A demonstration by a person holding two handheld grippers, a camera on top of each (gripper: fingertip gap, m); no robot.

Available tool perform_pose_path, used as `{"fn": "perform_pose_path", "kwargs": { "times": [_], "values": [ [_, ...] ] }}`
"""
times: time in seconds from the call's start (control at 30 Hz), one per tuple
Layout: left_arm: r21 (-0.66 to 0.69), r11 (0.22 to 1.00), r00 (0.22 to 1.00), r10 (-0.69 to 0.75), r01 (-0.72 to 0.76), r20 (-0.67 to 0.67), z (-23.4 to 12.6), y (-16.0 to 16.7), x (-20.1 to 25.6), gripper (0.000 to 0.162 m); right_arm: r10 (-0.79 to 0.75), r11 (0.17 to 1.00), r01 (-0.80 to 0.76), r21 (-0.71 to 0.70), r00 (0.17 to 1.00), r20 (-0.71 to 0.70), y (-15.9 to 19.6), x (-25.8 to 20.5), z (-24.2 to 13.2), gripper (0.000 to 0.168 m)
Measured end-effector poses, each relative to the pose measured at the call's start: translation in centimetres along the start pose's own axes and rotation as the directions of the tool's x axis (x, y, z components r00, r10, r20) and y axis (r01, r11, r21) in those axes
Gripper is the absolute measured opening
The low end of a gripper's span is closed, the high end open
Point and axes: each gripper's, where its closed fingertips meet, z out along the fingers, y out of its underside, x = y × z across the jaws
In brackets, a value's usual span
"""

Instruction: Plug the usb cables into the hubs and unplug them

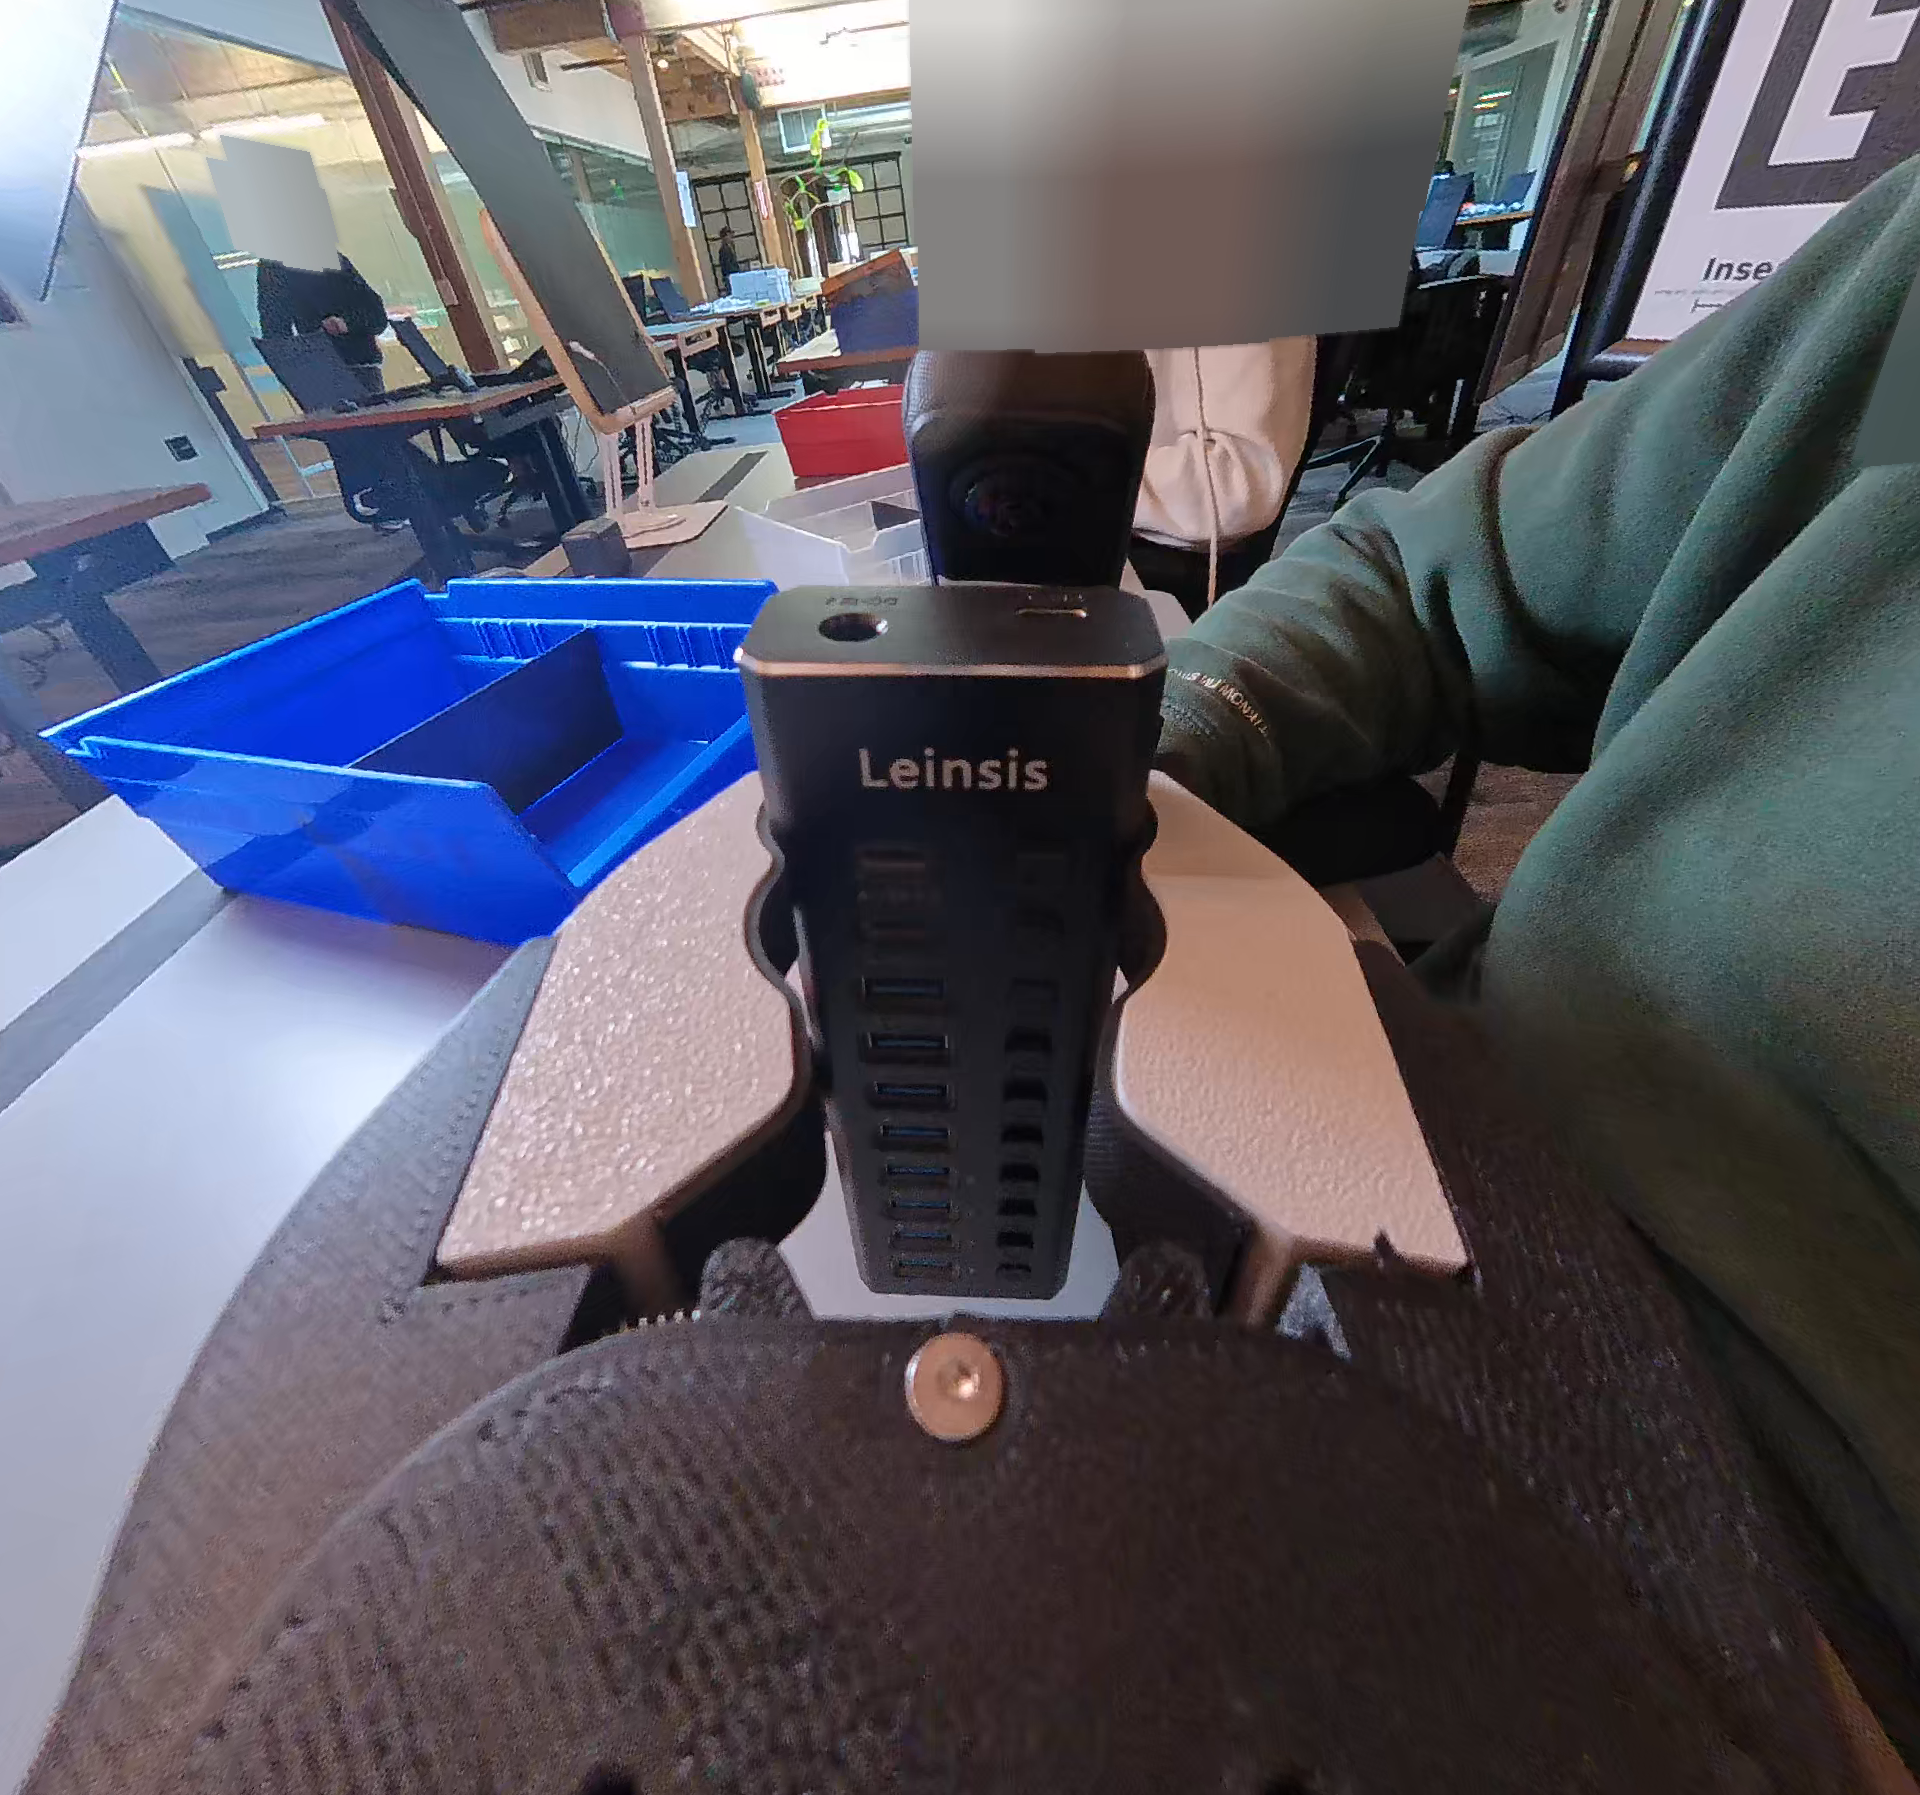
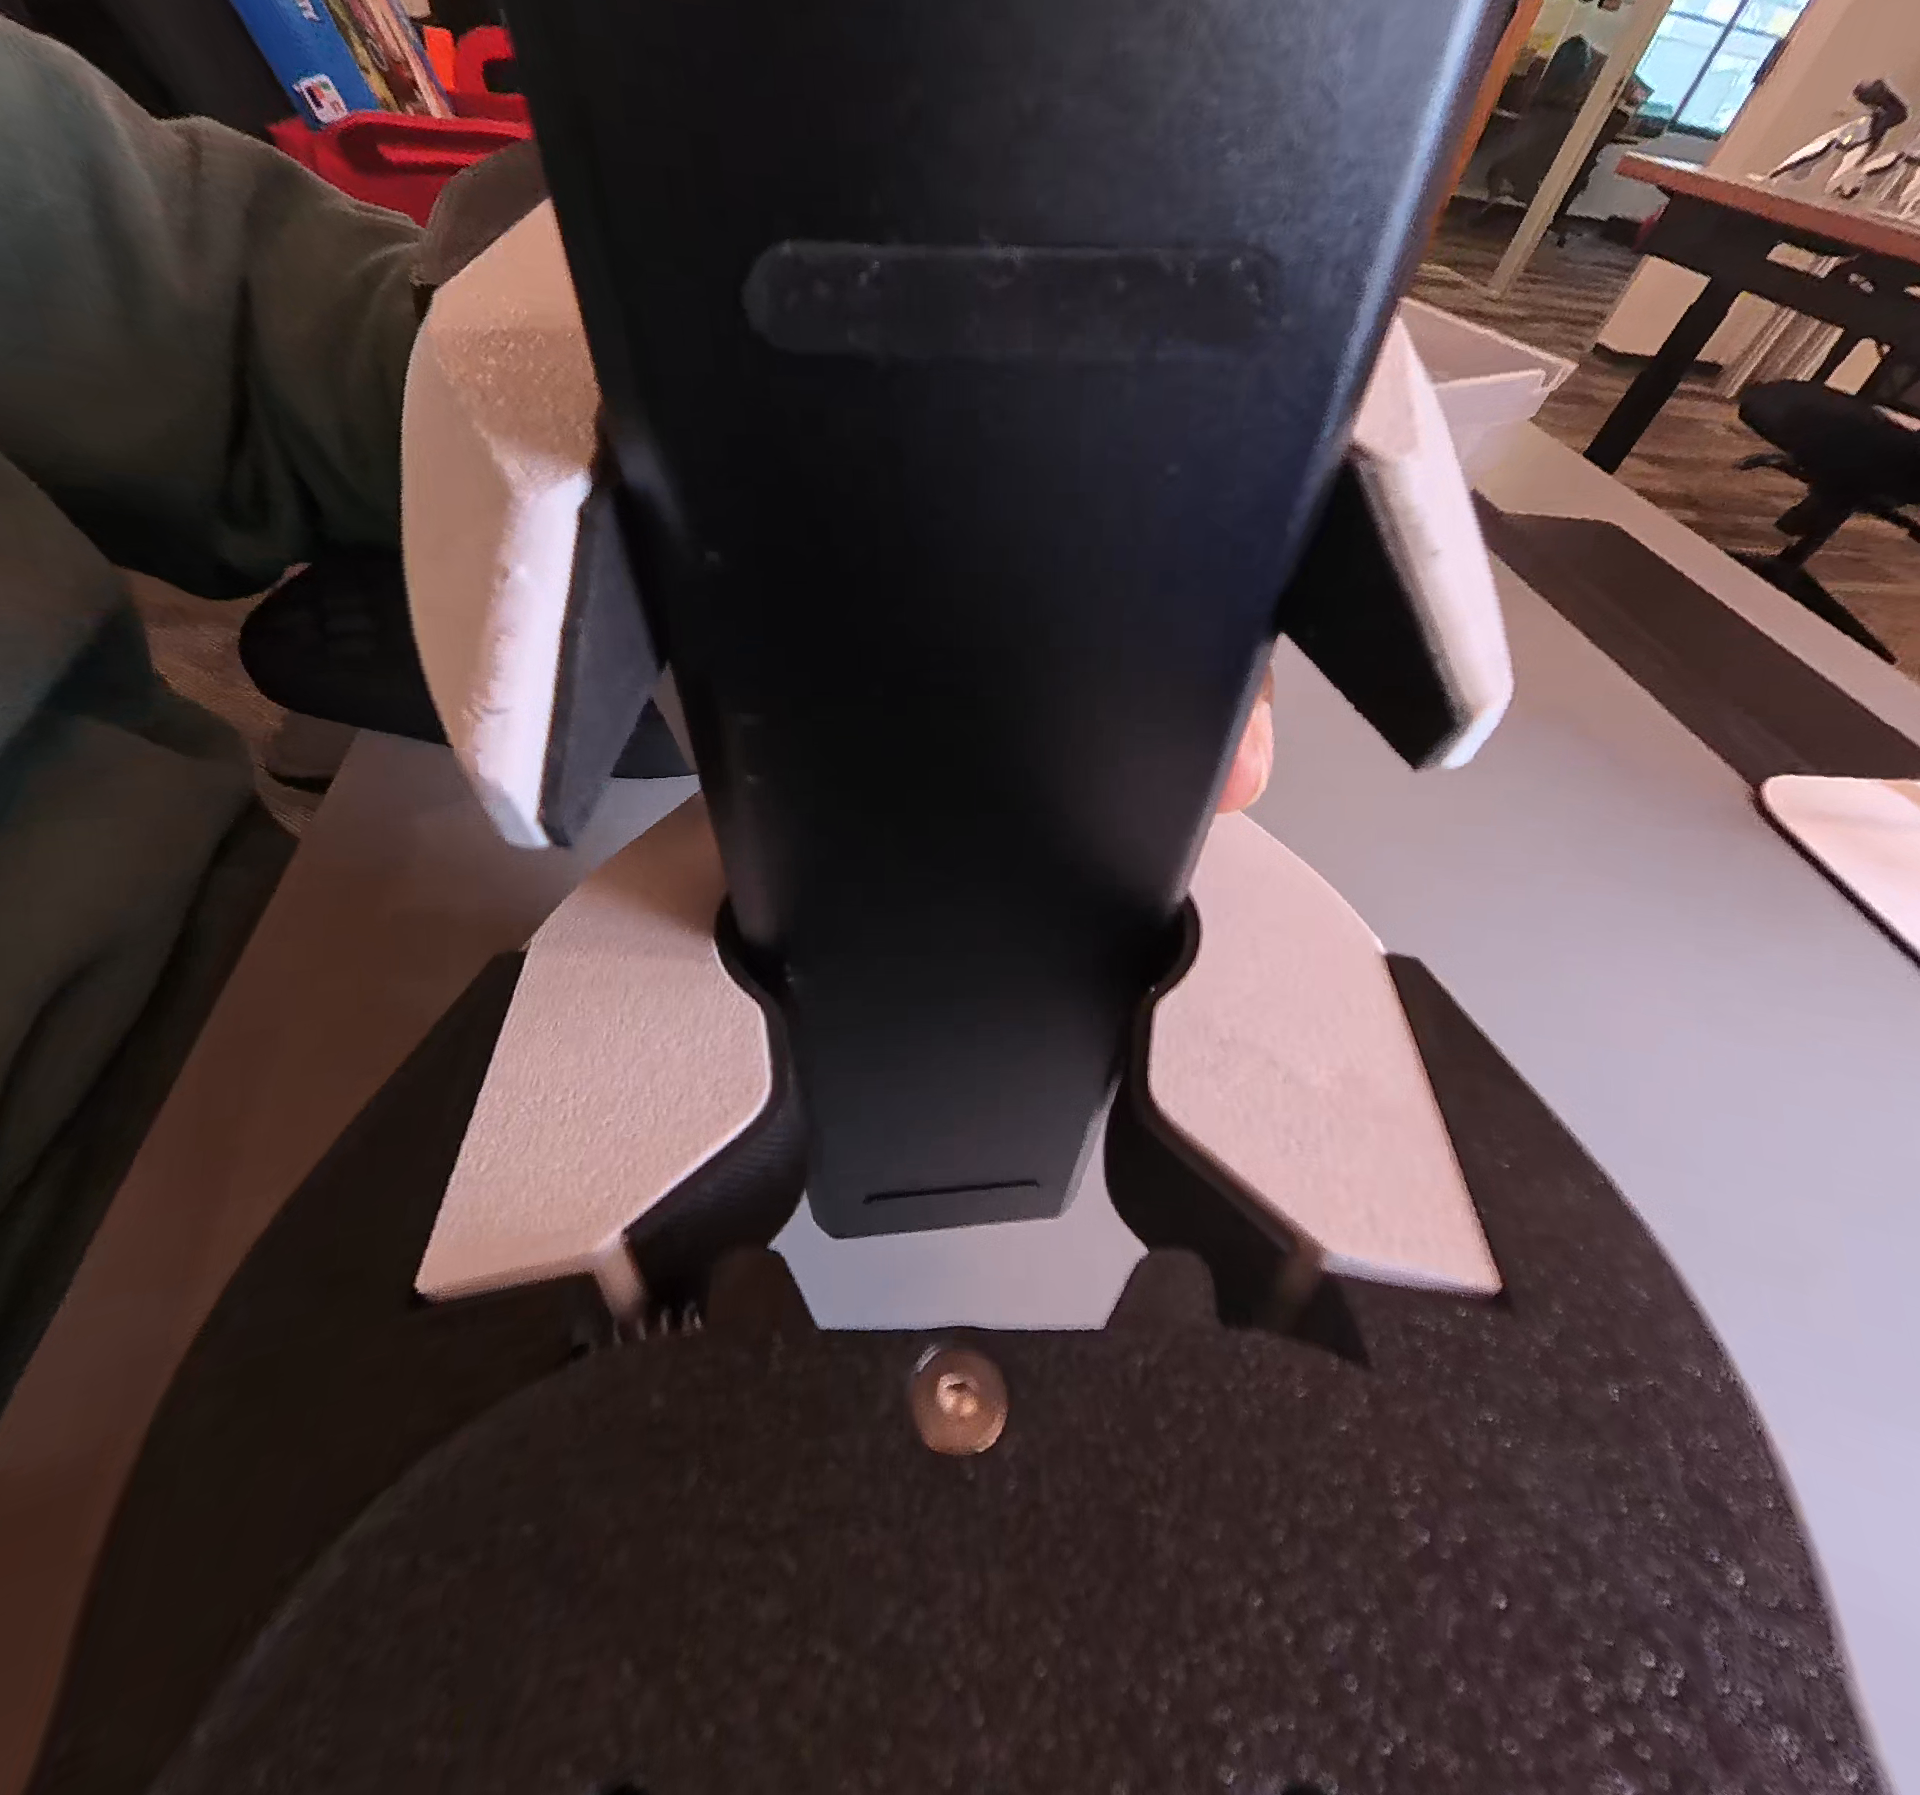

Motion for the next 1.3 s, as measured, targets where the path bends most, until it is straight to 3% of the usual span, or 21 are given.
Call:
{"fn": "perform_pose_path", "kwargs": {
  "times": [0.27,0.5,0.57,0.73,0.83,0.9,1.03,1.13,1.3],
  "values": [
    [-0.078,0.995,0.998,0.067,-0.068,-0.014,0.5,1.1,0.7,0.061,-0.048,0.998,0.047,-0.046,0.999,-0.019,0.9,-0.3,0.5,0.072],
    [-0.003,1.000,1.000,0.010,-0.010,0.000,-1.0,-1.0,-0.4,0.061,0.018,1.000,-0.018,0.011,1.000,-0.007,0.1,0.2,-0.1,0.072],
    [0.068,0.998,0.999,-0.013,0.009,0.050,-3.0,-3.0,-2.0,0.059,0.040,0.998,-0.039,0.055,0.999,-0.017,-0.6,1.1,-0.9,0.072],
    [0.132,0.987,0.926,0.037,-0.093,0.376,-11.9,-7.1,-8.9,0.049,0.062,0.982,-0.047,0.181,0.995,-0.078,-2.9,4.0,-4.3,0.072],
    [-0.014,0.992,0.788,0.111,-0.128,0.606,-19.1,-7.0,-13.4,0.034,0.074,0.976,-0.044,0.215,0.988,-0.132,-3.5,5.7,-6.1,0.072],
    [-0.196,0.980,0.713,0.164,-0.038,0.682,-23.6,-4.7,-16.0,0.024,0.098,0.973,-0.062,0.221,0.983,-0.156,-3.2,6.5,-6.9,0.072],
    [-0.505,0.827,0.607,0.274,0.246,0.746,-32.6,1.5,-20.1,0.000,0.144,0.968,-0.103,0.229,0.975,-0.170,-2.0,7.3,-7.1,0.072],
    [-0.590,0.688,0.612,0.265,0.422,0.746,-36.8,5.3,-21.2,0.000,0.141,0.968,-0.101,0.231,0.976,-0.167,-2.1,7.3,-6.9,0.072],
    [-0.710,0.425,0.696,0.222,0.561,0.683,-40.0,10.8,-20.7,0.003,0.129,0.971,-0.087,0.222,0.975,-0.179,-1.9,7.0,-6.8,0.072]
  ]
}}
